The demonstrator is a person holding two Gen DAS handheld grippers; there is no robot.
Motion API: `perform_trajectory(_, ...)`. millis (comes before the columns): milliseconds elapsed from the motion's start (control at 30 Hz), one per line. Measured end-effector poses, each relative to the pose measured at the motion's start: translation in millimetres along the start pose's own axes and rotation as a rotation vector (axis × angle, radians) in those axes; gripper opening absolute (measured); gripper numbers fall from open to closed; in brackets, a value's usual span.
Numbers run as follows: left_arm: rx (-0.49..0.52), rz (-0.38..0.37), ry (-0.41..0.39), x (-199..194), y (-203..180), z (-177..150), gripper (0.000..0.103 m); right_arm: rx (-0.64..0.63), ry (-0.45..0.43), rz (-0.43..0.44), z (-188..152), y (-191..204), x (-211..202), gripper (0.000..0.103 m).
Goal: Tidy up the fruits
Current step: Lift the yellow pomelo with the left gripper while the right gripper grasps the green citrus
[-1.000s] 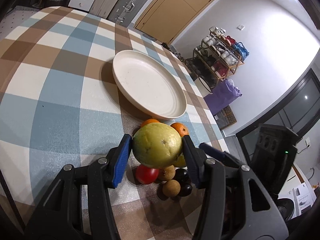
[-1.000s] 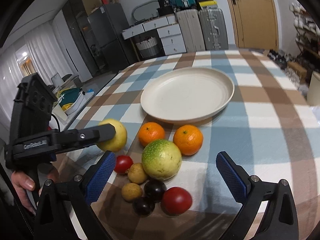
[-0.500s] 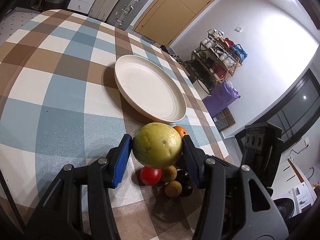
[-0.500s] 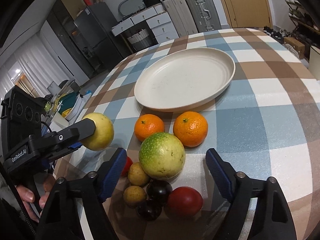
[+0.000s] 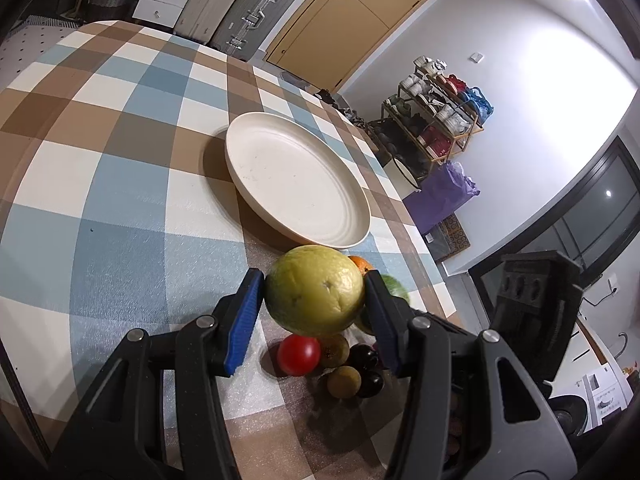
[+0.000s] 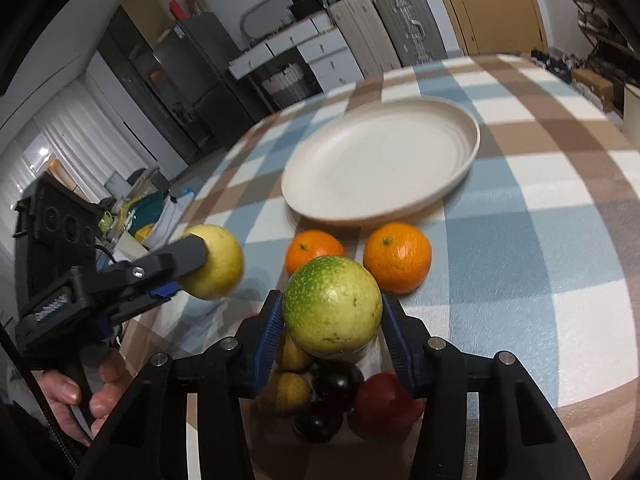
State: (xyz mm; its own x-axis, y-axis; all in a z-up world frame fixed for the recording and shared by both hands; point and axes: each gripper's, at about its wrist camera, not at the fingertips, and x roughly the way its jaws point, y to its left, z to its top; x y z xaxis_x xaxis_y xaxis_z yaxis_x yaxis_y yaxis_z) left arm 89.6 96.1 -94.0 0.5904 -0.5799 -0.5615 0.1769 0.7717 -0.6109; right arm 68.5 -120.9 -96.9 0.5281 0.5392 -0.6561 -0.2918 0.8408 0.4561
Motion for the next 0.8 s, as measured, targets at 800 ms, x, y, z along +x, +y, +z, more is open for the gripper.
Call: perform_trajectory(800, 0.111, 0.069, 0.004, 33.0, -42.1, 94.2, 0.049, -0.025, -0.155, 0.06, 96.2, -22.4, -26.3, 0.049)
